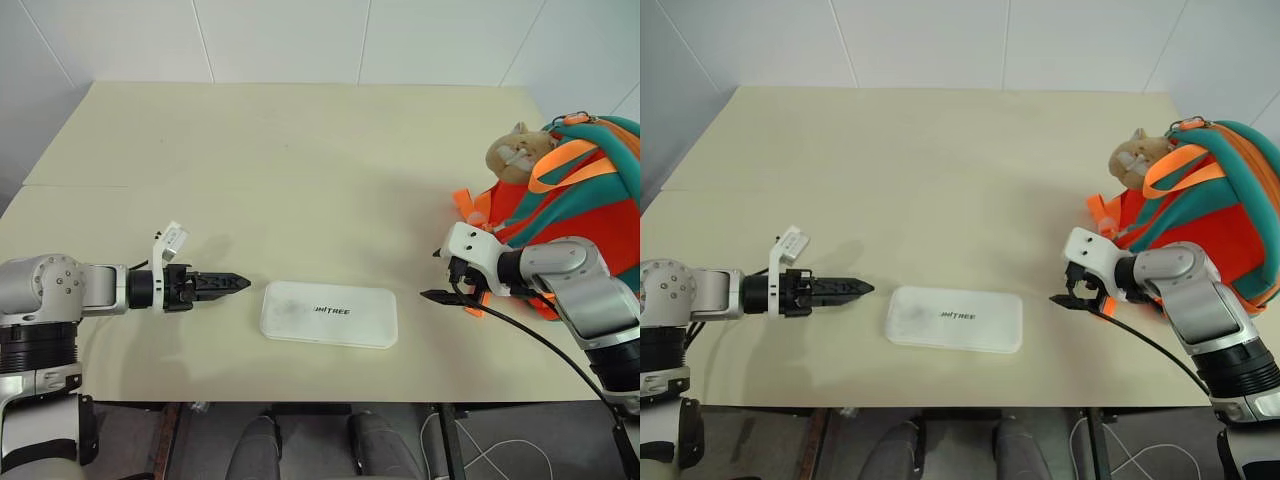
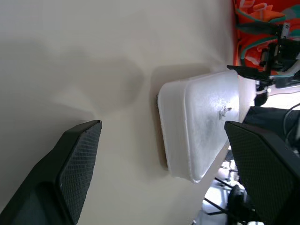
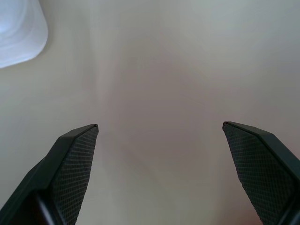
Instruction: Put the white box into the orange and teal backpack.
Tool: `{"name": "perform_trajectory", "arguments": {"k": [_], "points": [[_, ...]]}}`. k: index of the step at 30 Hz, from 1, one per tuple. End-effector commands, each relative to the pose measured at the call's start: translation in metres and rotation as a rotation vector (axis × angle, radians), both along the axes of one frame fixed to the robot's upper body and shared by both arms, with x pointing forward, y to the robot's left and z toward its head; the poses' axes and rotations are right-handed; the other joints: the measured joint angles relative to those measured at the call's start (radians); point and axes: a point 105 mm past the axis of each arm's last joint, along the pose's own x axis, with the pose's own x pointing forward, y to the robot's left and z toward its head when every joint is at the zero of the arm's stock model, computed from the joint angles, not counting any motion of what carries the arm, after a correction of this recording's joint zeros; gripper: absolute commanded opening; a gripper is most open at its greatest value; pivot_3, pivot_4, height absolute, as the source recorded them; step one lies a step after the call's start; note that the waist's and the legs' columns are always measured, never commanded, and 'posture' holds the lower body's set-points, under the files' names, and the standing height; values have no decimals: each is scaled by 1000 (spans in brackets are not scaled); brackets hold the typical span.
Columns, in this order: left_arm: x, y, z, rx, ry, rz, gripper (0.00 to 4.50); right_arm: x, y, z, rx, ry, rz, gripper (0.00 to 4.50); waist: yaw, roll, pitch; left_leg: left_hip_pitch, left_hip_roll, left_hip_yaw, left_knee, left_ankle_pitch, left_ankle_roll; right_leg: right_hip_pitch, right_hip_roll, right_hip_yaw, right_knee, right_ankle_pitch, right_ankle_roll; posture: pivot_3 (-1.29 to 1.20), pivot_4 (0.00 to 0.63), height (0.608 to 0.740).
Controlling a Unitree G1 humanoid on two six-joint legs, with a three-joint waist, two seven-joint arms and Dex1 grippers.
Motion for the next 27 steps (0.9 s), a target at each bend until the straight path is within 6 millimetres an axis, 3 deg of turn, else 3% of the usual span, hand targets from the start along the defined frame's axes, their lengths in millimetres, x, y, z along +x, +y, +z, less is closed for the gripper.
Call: {"name": "perform_trajectory", "arguments": {"k": [1,5,17,27], "points": [[0,-3,3,-76,24,-11,4487,-3,5,11,9,-45,6,4494,-1,0,0,0,0,0,0,0,0,0,0,0,0,0,0,0,150,740],[0,-12,-11,-116,91,-20,4487,-2,9,5,9,-50,-4,4494,2,0,0,0,0,0,3,0,0,0,0,0,1,0,0,0,150,740],[7,-38,-29,-226,196,-26,4487,-2,23,3,38,-59,17,4494,28,0,0,0,-1,-1,9,0,0,3,-1,0,3,1,1,0,150,740],[-5,-50,-41,-109,257,-126,4487,1,29,4,48,-74,23,4494,26,1,0,0,-2,-1,10,0,0,4,-1,0,2,2,2,0,150,740]]}}
